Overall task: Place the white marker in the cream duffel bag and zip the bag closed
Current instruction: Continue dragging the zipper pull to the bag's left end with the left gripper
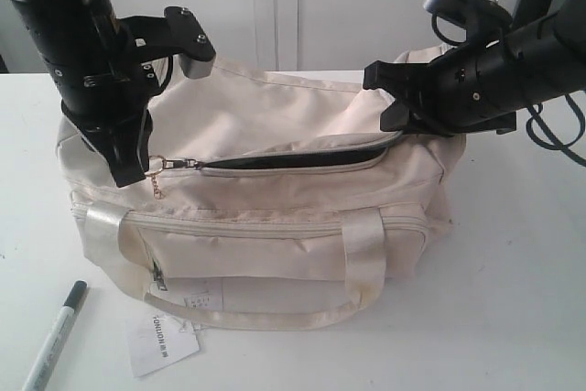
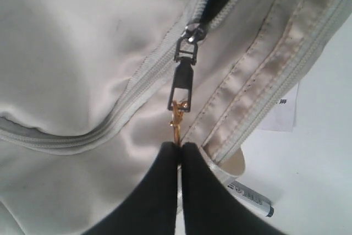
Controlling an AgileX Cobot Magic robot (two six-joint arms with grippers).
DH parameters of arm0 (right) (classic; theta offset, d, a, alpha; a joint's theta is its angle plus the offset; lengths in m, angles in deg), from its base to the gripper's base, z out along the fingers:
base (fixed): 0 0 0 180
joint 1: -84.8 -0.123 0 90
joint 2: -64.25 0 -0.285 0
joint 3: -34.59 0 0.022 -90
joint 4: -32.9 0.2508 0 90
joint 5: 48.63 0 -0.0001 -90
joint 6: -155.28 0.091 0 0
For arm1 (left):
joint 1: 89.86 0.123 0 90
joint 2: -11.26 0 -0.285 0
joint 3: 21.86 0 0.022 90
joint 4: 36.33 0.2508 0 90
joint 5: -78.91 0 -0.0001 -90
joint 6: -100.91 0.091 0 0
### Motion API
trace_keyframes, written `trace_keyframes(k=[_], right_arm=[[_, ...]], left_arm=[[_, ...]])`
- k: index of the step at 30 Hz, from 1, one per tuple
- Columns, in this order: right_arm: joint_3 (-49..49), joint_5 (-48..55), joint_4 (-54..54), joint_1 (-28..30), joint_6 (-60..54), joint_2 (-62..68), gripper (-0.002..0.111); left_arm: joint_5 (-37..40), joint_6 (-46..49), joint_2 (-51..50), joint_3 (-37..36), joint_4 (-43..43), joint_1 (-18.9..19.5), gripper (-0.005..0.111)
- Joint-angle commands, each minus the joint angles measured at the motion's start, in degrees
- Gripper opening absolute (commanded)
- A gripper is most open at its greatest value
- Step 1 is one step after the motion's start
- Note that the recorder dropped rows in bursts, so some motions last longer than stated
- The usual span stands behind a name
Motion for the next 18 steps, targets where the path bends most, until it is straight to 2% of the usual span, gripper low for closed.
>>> trace_keyframes(k=[1, 5, 18], right_arm=[[-0.34, -1.1, -0.92, 0.05, -0.72, -0.67, 0.0], [-0.34, -0.96, -0.92, 0.05, -0.72, -0.66, 0.0], [-0.34, -1.08, -0.92, 0.05, -0.72, -0.66, 0.0]], left_arm=[[5.42, -0.23, 0.83, -0.44, 0.23, 0.28, 0.0], [5.42, -0.23, 0.83, -0.44, 0.63, 0.4, 0.0], [5.42, -0.42, 1.36, -0.44, -0.3, 4.11, 0.0]])
